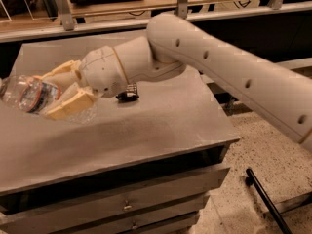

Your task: Knock water bottle over

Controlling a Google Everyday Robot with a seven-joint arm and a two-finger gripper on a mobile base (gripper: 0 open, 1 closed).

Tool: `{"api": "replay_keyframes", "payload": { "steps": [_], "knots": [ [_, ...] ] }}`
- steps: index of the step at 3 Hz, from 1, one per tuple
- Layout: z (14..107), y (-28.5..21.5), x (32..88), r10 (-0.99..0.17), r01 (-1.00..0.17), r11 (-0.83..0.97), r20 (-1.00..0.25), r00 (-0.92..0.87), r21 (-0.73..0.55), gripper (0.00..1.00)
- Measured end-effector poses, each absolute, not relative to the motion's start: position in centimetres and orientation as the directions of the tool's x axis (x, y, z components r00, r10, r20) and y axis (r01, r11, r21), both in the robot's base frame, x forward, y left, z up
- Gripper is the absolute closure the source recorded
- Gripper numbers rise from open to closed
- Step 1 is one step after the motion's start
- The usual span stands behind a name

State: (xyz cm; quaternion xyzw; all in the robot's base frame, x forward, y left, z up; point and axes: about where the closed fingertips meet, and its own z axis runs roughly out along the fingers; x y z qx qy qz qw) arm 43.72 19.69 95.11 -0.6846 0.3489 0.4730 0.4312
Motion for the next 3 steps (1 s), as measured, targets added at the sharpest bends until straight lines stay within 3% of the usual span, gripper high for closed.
{"api": "replay_keyframes", "payload": {
  "steps": [2,3],
  "knots": [
    [99.1,14.8,44.8,-0.421,-0.916,-0.313,-0.828,0.372,-0.252,1.00],
    [97.5,11.1,45.9,-0.583,-0.960,-0.240,-0.769,0.264,-0.147,1.00]
  ]
}}
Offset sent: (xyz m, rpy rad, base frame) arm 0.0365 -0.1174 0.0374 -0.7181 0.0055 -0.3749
